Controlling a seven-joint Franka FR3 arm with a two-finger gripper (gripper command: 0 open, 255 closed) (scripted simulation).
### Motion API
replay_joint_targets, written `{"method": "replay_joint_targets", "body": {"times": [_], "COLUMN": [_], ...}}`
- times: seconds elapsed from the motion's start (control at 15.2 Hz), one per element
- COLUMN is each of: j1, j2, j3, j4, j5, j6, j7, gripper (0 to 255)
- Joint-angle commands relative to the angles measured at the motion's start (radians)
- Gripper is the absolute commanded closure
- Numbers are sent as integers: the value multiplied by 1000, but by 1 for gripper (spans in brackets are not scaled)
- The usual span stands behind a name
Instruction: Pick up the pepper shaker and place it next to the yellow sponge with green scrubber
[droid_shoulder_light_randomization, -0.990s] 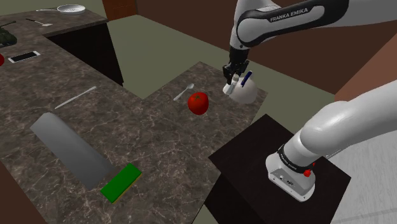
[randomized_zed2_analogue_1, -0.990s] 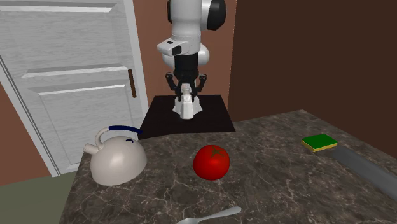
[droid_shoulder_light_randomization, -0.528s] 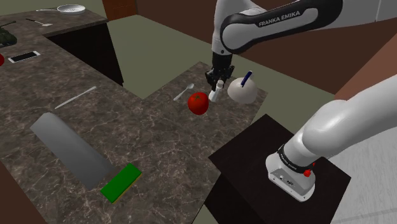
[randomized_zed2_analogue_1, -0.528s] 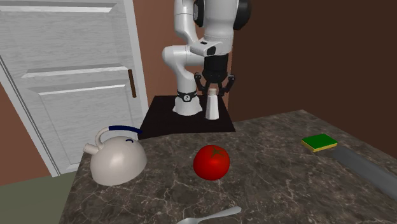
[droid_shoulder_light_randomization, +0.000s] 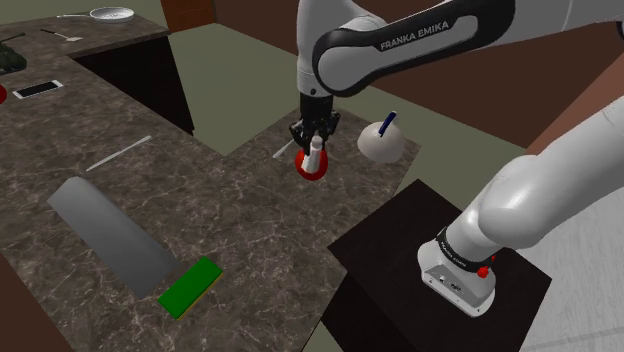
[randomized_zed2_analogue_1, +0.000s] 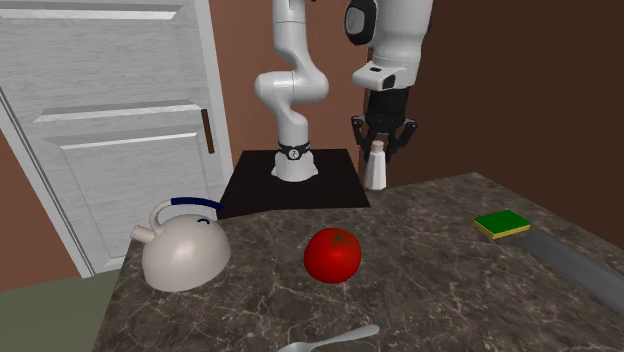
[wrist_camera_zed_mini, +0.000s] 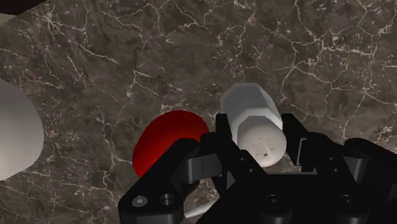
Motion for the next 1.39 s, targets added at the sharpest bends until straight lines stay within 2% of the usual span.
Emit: {"method": "replay_joint_targets", "body": {"times": [0.0, 0.59, 1.06, 1.32], "j1": [22, 114, 237, 240], "j2": [42, 275, 511, 527], "j3": [35, 142, 179, 173], "j4": [52, 310, 600, 568], "j5": [-3, -83, -189, -198], "j6": [-9, -48, -128, -80], "j7": [63, 304, 484, 489], "gripper": [255, 255, 255, 255]}}
